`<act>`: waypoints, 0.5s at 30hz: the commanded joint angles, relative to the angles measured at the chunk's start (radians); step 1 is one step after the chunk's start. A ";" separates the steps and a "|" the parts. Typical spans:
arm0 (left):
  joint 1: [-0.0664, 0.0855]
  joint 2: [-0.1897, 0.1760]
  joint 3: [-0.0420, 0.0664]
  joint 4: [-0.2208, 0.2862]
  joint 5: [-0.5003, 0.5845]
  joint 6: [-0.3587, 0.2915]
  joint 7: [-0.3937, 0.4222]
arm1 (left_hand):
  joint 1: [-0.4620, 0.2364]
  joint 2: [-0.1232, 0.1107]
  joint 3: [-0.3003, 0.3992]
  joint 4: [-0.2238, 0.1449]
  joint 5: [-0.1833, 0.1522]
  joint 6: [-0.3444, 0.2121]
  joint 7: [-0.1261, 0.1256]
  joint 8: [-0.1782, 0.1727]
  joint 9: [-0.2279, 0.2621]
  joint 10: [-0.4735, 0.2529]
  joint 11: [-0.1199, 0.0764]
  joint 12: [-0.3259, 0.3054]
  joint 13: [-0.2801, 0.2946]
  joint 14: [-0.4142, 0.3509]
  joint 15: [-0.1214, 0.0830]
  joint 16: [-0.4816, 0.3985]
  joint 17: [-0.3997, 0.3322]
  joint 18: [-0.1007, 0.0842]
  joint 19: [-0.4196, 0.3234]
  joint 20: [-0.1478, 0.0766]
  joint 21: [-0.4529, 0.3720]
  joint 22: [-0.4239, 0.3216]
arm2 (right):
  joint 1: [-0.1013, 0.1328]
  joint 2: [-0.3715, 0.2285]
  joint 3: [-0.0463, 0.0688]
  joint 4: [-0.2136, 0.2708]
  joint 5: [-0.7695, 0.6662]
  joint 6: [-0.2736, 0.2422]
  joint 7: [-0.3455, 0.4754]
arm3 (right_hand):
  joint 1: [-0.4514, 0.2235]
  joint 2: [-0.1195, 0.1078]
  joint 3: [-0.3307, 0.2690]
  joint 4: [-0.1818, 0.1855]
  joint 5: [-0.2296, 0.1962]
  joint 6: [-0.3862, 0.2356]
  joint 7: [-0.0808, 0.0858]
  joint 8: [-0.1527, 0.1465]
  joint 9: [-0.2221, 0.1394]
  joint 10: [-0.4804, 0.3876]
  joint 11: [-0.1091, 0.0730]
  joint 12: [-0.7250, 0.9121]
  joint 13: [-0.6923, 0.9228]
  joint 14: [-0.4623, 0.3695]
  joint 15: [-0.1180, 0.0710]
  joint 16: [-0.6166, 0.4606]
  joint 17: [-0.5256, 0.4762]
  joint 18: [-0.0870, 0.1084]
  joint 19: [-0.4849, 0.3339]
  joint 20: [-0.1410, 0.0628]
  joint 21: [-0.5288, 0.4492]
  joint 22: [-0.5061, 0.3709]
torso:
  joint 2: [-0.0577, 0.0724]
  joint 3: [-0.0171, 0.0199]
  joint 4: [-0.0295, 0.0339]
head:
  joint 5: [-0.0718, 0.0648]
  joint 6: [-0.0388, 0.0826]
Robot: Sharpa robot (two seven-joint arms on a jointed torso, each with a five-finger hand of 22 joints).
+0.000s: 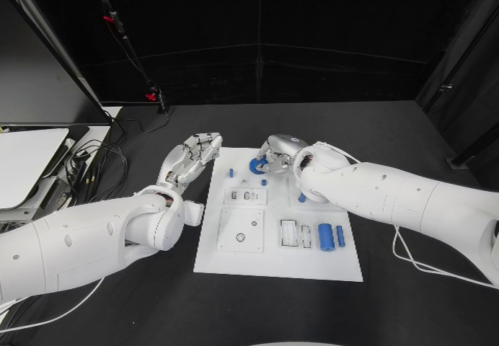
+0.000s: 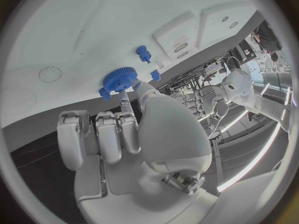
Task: Assemble the parts on the task board
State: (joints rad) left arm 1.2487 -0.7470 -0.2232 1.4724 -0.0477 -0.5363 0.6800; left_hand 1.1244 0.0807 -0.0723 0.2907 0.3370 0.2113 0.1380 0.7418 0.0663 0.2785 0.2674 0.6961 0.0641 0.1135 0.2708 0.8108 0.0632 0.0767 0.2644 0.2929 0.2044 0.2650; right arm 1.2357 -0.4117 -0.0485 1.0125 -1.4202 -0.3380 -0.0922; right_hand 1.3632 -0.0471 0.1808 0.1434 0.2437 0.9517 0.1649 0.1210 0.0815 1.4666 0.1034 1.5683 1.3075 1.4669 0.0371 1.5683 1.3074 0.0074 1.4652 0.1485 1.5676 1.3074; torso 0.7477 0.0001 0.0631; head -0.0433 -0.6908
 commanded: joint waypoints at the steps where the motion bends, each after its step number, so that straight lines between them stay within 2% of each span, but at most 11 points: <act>1: 0.001 0.000 0.001 0.002 -0.006 0.009 0.212 | 0.008 0.006 -0.005 0.000 0.006 0.009 0.161 -0.005 -0.001 0.009 0.000 0.001 0.000 0.006 -0.001 0.007 0.001 0.002 0.000 -0.001 0.005 0.001 | -0.001 0.000 -0.001 0.002 -0.017 0.027 -0.026 | -0.003 -0.004 0.002 -0.005 -0.002 -0.008 -0.001 -0.005 -0.001 0.104 -0.007 0.003 0.263 0.104 -0.008 0.002 0.263 -0.007 0.106 -0.007 0.003 0.263 | 0.000 0.0004 -0.0005 | 0.000 0.000; 6: 0.001 0.000 0.001 0.001 -0.006 0.009 0.212 | 0.009 0.007 -0.006 0.000 0.007 0.010 0.161 -0.005 0.000 0.009 0.000 0.001 0.000 0.006 -0.001 0.007 0.001 0.002 0.000 -0.001 0.005 0.002 | -0.001 -0.006 -0.002 0.010 -0.016 -0.029 0.012 | -0.002 -0.005 0.002 -0.006 -0.002 -0.012 0.000 -0.010 -0.003 0.104 -0.007 0.003 0.263 0.104 -0.008 0.002 0.263 -0.007 0.106 -0.007 0.003 0.263 | 0.000 0.0004 -0.0005 | -0.001 0.000; 11: 0.001 -0.001 0.001 0.000 -0.006 0.010 0.212 | 0.010 0.007 -0.006 0.000 0.009 0.010 0.161 -0.005 0.000 0.010 0.000 0.001 0.001 0.007 -0.001 0.007 0.001 0.002 0.000 -0.001 0.005 0.002 | -0.003 -0.027 -0.002 0.036 0.043 -0.191 0.128 | 0.000 -0.009 0.002 -0.008 -0.003 -0.016 -0.002 -0.014 -0.005 0.104 -0.008 0.003 0.263 0.104 -0.009 0.002 0.263 -0.007 0.106 -0.008 0.003 0.263 | 0.000 0.0007 -0.0020 | 0.000 0.002; 15: 0.001 -0.002 0.001 -0.002 -0.006 0.009 0.213 | 0.010 0.007 -0.006 0.000 0.010 0.010 0.161 -0.005 0.000 0.010 0.000 0.001 0.001 0.007 -0.001 0.008 0.001 0.002 0.000 -0.001 0.005 0.002 | -0.003 -0.072 -0.001 0.092 0.175 -0.298 0.220 | -0.008 -0.015 -0.004 -0.005 -0.002 -0.021 -0.006 -0.020 -0.007 0.104 -0.011 0.003 0.263 0.104 -0.011 0.002 0.263 -0.007 0.106 -0.009 0.003 0.263 | -0.001 0.0005 -0.0018 | -0.002 0.003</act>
State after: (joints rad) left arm 1.2487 -0.7487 -0.2234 1.4704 -0.0477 -0.5357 0.6800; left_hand 1.1284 0.0847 -0.0723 0.2907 0.3410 0.2148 0.1345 0.7418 0.0662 0.2785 0.2674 0.6961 0.0640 0.1135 0.2708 0.8149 0.0631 0.0767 0.2643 0.2929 0.2044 0.2661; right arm 1.2299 -0.4777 -0.0505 1.0934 -1.3636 -0.4885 0.0107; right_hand 1.3545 -0.0558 0.1807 0.1380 0.2437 0.9377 0.1603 0.1041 0.0753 1.4632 0.0996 1.5683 1.3075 1.4633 0.0335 1.5683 1.3074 0.0074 1.4674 0.1464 1.5676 1.3073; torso 0.7479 0.0007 0.0615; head -0.0445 -0.6879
